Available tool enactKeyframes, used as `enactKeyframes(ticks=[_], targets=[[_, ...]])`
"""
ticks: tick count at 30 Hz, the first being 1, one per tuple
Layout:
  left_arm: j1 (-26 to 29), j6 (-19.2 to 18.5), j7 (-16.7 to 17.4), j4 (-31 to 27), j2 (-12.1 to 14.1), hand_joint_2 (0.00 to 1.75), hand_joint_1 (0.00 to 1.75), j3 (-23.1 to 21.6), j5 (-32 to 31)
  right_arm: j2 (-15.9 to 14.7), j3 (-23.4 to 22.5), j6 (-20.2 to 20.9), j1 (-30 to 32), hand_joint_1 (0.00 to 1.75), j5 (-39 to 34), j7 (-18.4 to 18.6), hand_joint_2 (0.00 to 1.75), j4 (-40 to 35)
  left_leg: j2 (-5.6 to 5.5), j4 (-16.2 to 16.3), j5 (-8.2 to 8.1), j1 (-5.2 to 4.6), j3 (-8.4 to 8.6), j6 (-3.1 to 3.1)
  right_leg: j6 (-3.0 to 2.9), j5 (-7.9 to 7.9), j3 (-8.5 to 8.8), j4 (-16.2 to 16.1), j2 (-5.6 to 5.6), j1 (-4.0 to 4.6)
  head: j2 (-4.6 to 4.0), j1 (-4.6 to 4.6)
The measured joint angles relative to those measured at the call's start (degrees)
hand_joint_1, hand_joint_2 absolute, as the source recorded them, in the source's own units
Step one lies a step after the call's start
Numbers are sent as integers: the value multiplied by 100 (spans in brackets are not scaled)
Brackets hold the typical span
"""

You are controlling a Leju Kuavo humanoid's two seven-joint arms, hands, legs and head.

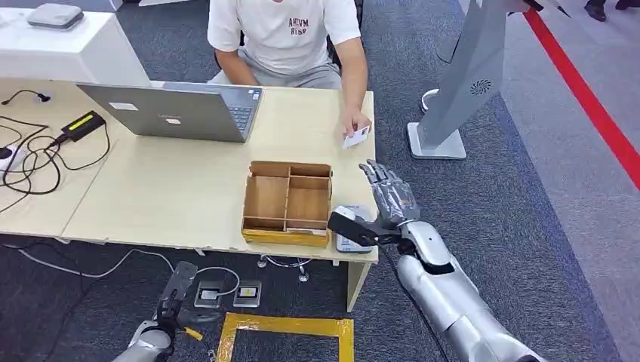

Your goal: Pass the card to the sensor for recognition and then transmit it.

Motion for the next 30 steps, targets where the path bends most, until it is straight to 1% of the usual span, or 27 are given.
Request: enactKeyframes(ticks=[4,8,10,12,18,24,27,30], targets=[[8,26,0,-2,0,175,0,9,-28,-11,-50,-54,-15,0,-76,28,175,46,0,0,0,0,0,0,0,0,1,0,0,0,0,0],[90,102,0,-7,-2,175,0,50,-28,-74,-216,-112,-69,0,-131,50,175,42,2,1,0,-1,3,0,0,0,0,0,3,0,0,0],[142,131,0,-17,-2,175,0,74,-26,-153,-314,-33,-67,0,-155,20,175,-15,2,1,0,-1,3,0,0,0,1,-1,1,-1,0,2],[202,153,0,-42,-2,175,0,118,-24,-238,-378,152,-31,0,-186,15,175,-168,2,1,0,-2,3,0,0,0,1,-1,2,-1,0,0],[324,142,-7,-59,-2,175,0,184,-28,-601,-568,787,434,0,-354,181,175,-1182,1,1,-3,-1,3,0,0,0,0,-3,1,-1,0,0],[334,118,-13,-59,-2,175,0,188,-105,-961,-708,1121,876,0,-476,380,175,-2194,2,1,-3,-1,5,0,0,0,1,-4,2,-1,0,-2],[335,122,-13,-70,-2,175,0,188,-127,-1108,-761,1268,1078,0,-529,488,175,-2607,2,1,-3,-1,5,0,0,0,2,-4,1,-1,0,0],[337,129,-9,-92,-2,175,0,186,-127,-1215,-806,1338,1231,0,-535,507,175,-2883,4,1,-3,-1,5,0,0,0,1,-4,1,-1,0,-2]])
